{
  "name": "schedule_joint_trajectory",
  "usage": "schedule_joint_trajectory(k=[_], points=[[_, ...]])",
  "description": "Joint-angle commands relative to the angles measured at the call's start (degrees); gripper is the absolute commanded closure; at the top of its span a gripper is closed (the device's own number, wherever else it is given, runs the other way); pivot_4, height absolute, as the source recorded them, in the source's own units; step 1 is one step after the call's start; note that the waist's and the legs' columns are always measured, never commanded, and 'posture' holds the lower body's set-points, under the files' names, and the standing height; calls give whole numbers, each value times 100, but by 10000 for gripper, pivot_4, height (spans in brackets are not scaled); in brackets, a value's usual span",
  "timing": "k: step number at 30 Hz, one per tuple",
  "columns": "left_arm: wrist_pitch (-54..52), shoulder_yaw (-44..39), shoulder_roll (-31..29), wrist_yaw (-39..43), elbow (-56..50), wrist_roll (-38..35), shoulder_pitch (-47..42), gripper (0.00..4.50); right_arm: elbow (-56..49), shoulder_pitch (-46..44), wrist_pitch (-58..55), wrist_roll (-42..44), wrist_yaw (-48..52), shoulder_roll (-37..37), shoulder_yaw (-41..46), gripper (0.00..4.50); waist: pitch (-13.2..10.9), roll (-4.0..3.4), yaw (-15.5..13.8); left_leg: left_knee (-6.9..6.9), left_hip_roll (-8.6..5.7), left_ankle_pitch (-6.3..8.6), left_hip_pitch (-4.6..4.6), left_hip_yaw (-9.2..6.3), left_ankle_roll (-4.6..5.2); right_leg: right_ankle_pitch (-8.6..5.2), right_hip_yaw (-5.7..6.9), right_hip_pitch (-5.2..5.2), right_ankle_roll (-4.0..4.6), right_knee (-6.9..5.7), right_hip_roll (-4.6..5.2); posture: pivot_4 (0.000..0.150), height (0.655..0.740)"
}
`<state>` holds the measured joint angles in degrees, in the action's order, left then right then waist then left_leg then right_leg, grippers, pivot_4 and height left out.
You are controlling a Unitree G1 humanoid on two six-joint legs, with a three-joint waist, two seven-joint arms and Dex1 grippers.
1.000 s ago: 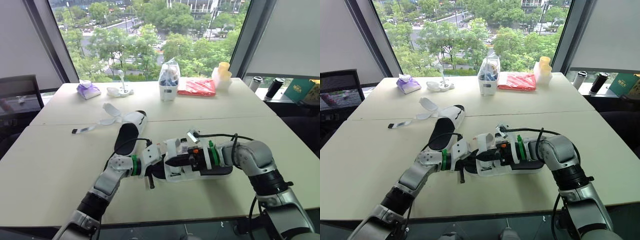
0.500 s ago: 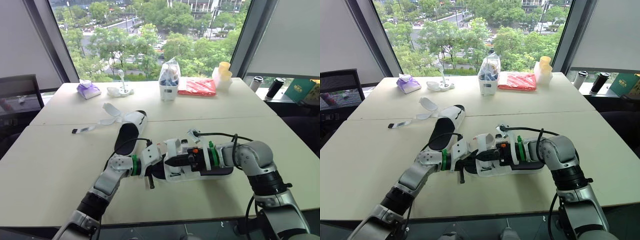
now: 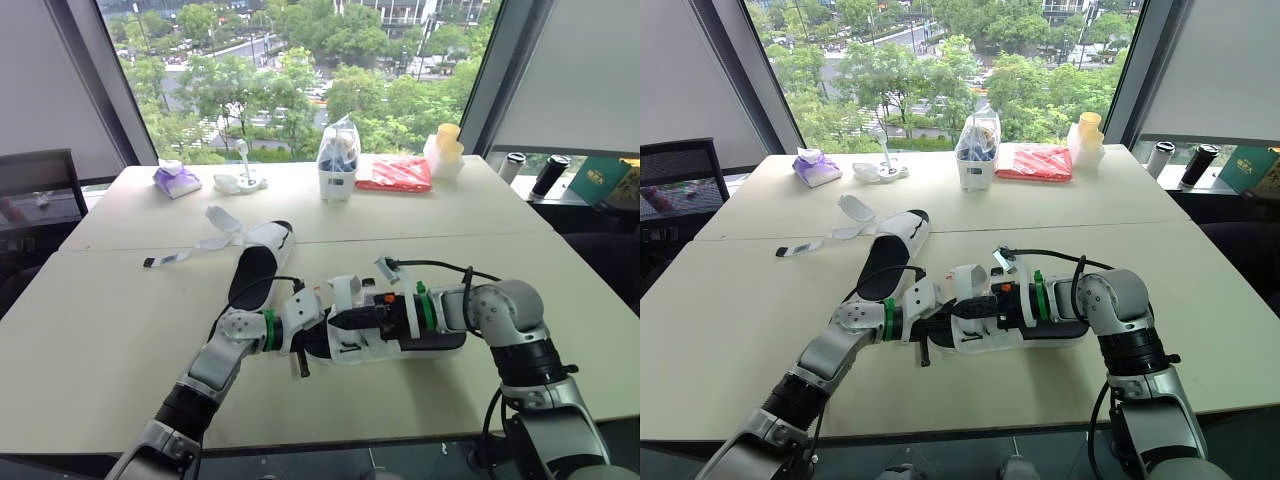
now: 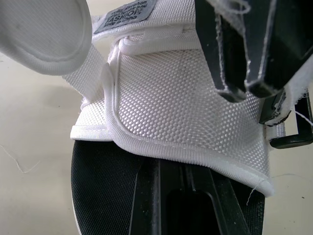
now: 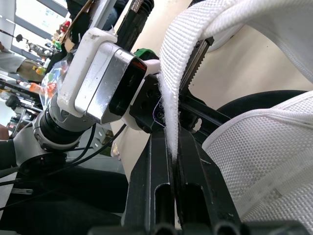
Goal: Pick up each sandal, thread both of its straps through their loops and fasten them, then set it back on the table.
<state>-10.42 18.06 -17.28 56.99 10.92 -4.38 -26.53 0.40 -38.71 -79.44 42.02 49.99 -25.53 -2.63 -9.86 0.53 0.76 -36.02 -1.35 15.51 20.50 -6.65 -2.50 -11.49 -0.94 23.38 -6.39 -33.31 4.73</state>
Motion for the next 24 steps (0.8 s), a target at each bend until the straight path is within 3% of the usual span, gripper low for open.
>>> schedule_joint_trajectory(k=[1, 9, 12, 18, 24], points=[[-208, 382, 61, 16, 316, 192, 237, 45000, -39, -85, -175, 290, 53, 177, 10, 44737, 0, 0, -3, 0, 0, 0, 0, 0, 0, 0, 0, 0, 0, 0, 0, 1500, 7400], [-194, 382, 119, -10, 361, 204, 198, 45000, 186, -233, -434, 331, 120, 165, 143, 44737, 0, 0, -11, 0, 0, 0, 4, 0, 0, 0, 0, 1, 0, 1, 0, 1500, 7400], [-198, 383, 110, -9, 361, 209, 210, 45000, 21, -122, -184, 112, 266, -78, -288, 44737, 0, 0, -13, 1, 0, 0, 6, 0, 0, 0, 0, 2, 0, 1, 0, 1500, 7400], [-210, 387, 97, -21, 330, 205, 258, 45000, -429, 169, 1965, -1258, 785, -855, -1802, 44737, 5, 2, -3, 0, -1, 1, 2, 1, -2, -2, 1, -5, -4, 10, 1, 1500, 7400], [-219, 379, 79, -32, 313, 194, 272, 45000, -538, 288, 3808, -2228, 1225, -1183, -2253, 44737, 19, 21, 0, -2, 0, 7, 1, 2, -12, -4, 1, -6, -4, 18, 2, 1500, 7400]])
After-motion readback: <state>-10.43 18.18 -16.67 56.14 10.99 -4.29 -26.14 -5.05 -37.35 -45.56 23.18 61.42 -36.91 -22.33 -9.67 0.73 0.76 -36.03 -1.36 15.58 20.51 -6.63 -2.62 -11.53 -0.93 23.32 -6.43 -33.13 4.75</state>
